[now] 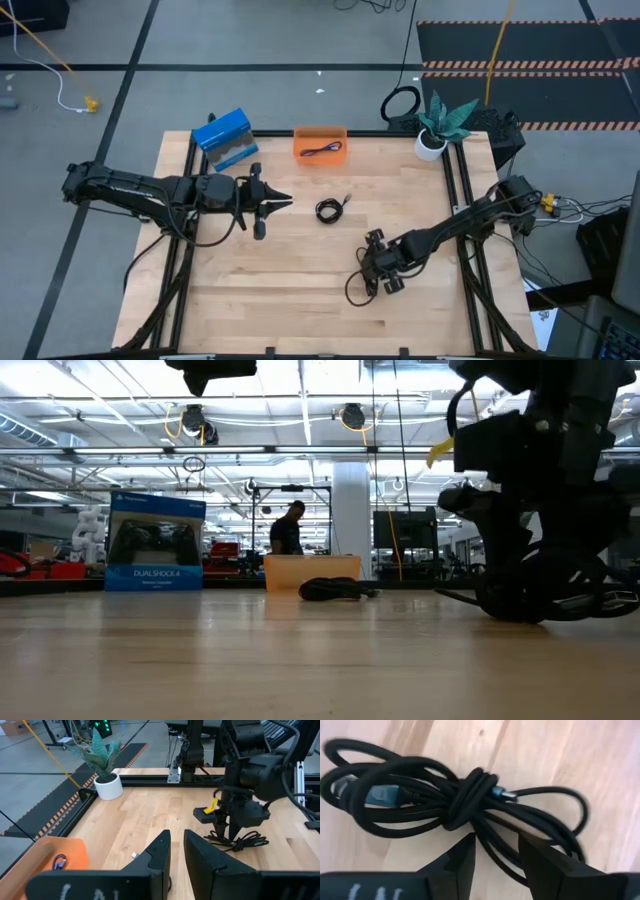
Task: Pick and place USB-C Cables
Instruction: Put the bottom black charger cable into the orange bin
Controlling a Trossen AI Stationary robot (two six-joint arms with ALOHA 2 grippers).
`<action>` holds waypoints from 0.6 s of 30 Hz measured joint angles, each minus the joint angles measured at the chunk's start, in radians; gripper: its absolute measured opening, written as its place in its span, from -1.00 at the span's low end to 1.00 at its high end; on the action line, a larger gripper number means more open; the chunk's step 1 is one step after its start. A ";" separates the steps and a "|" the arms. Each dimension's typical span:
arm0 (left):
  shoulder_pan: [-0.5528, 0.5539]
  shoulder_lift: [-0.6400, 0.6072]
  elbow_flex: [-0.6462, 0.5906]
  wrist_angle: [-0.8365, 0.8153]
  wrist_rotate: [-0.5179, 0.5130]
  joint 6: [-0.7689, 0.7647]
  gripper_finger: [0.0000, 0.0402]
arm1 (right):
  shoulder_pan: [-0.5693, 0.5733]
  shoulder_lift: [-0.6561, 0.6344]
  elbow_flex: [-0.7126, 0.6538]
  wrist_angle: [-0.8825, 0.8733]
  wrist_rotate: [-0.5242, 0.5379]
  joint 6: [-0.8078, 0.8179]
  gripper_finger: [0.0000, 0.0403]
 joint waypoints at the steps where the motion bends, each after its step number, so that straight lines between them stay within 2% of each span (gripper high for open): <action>1: 0.000 0.000 0.000 0.000 0.000 0.000 -0.71 | 0.001 0.012 0.000 0.000 -0.001 -0.002 -0.38; 13: 0.000 0.000 0.000 0.002 0.000 -0.021 -0.71 | 0.001 0.045 0.003 0.009 -0.026 0.002 -0.94; 18: 0.000 0.000 0.000 0.002 0.000 -0.021 -0.71 | 0.001 0.040 0.003 0.008 -0.026 0.024 -0.91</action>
